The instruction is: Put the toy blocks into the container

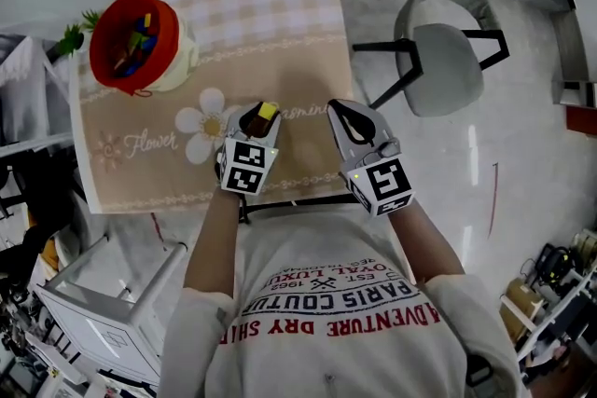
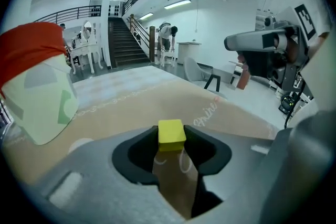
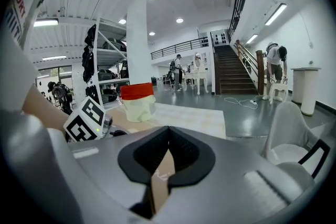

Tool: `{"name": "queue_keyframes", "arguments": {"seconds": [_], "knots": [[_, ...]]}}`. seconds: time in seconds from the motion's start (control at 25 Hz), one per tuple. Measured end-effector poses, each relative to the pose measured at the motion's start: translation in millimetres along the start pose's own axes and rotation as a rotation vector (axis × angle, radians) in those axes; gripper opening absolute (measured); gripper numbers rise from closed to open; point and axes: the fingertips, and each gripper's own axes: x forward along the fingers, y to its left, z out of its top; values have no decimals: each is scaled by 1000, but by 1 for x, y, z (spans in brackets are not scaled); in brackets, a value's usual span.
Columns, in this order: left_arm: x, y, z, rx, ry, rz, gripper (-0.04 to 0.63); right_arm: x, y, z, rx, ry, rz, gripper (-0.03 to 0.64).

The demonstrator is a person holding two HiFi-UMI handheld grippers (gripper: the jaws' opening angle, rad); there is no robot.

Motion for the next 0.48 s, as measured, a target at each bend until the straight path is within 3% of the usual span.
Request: {"name": "queue_keyframes", "arguments": {"seconds": [0.24, 0.48], "knots": [[-2, -2, 1, 25, 13, -22, 156, 6, -1, 7, -5, -7, 6, 2], [-27, 3, 22, 46, -49, -13, 156, 14, 11, 23, -18, -28, 22, 2]]}}
